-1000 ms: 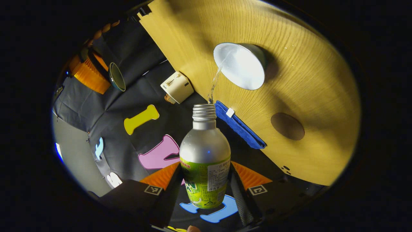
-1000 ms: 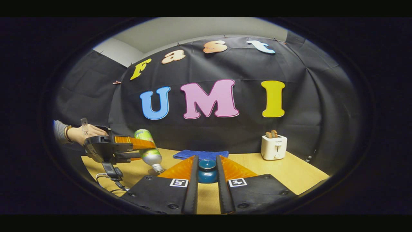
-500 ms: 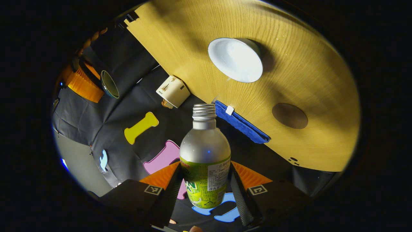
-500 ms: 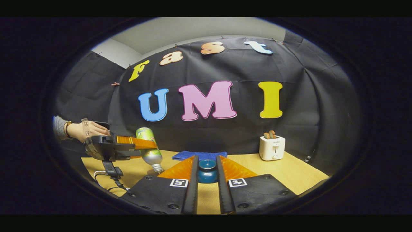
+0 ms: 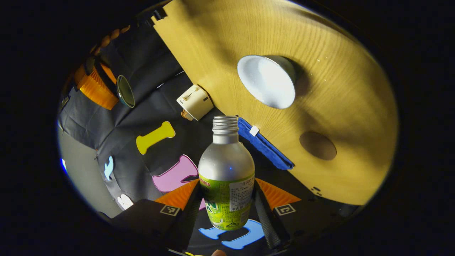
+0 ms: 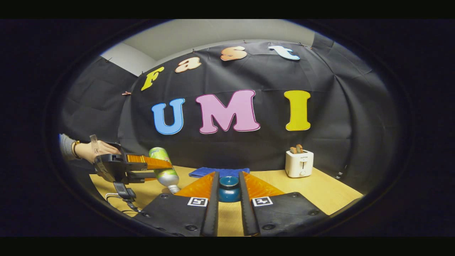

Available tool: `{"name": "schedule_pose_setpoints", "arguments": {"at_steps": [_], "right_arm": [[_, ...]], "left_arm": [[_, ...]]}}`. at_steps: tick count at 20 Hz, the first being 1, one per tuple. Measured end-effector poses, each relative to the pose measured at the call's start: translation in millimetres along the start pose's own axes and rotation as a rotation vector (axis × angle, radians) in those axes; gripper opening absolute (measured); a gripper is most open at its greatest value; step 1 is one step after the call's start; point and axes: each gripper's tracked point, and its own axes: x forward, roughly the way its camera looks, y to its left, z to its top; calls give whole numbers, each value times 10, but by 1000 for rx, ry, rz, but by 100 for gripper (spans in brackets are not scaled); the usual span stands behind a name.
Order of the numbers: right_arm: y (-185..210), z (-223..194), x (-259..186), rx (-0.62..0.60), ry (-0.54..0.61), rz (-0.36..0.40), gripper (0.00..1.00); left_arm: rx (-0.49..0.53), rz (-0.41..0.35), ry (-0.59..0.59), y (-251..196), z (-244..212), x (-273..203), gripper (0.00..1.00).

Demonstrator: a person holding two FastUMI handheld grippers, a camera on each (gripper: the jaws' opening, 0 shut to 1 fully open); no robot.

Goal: Open the teacup lid with one hand, grasp the water bottle and pour water into the teacup with the other hand; after pouring, place the water bottle on the coaster and then close the teacup lid.

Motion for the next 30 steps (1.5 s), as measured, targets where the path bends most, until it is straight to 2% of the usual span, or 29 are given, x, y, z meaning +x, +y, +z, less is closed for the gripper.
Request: {"name": "schedule_pose_setpoints", "arguments": {"at_steps": [1, 2, 5, 6, 7, 8, 9, 11, 13, 15, 17, 18, 20, 25, 26, 29, 30], "right_arm": [[-10, 7, 6, -1, 0, -2, 31], [-13, 6, 9, -1, -1, -4, 26], [-46, -8, 8, -4, 2, -13, 31], [-59, -14, 7, -4, 3, -17, 26], [-81, -15, 4, -2, 4, -23, 26], [-95, -18, 11, -1, 5, -26, 31], [-106, -28, 15, 0, 7, -30, 26], [-107, -55, 29, 0, 13, -32, 26], [-66, -71, 34, -2, 18, -26, 26], [-23, -95, 43, -7, 23, -17, 26], [11, -104, 53, -8, 27, -8, 26], [21, -106, 52, -7, 25, -6, 26], [31, -105, 59, -7, 26, -3, 26], [3, -109, 50, -4, 26, -9, 26], [1, -109, 53, -4, 26, -8, 31], [-10, -112, 53, 0, 26, -9, 31], [-11, -120, 58, 2, 27, -8, 26]], "left_arm": [[-98, -8, 6, -81, 0, -5, 81], [-212, -30, 15, -154, 9, -42, 81], [-581, -90, 22, -460, 156, -110, 81], [-722, -108, 16, -538, 208, -112, 81], [-882, -128, -4, -594, 299, -149, 81], [-1048, -144, -35, -602, 409, -167, 81], [-1210, -148, -59, -592, 462, -201, 81], [-1511, -108, -95, -443, 496, -211, 80], [-1773, -34, -139, -292, 277, -261, 80], [-2012, 56, -168, -166, -46, -294, 80], [-2194, 142, -166, -144, -507, -253, 80], [-2243, 156, -158, -199, -663, -162, 80], [-2264, 169, -104, -394, -828, 6, 81], [-2297, 100, -89, -658, -711, 358, 81], [-2299, 91, -68, -763, -687, 412, 81], [-2324, 56, -28, -953, -614, 513, 81], [-2333, 47, -20, -1000, -597, 532, 81]]}}
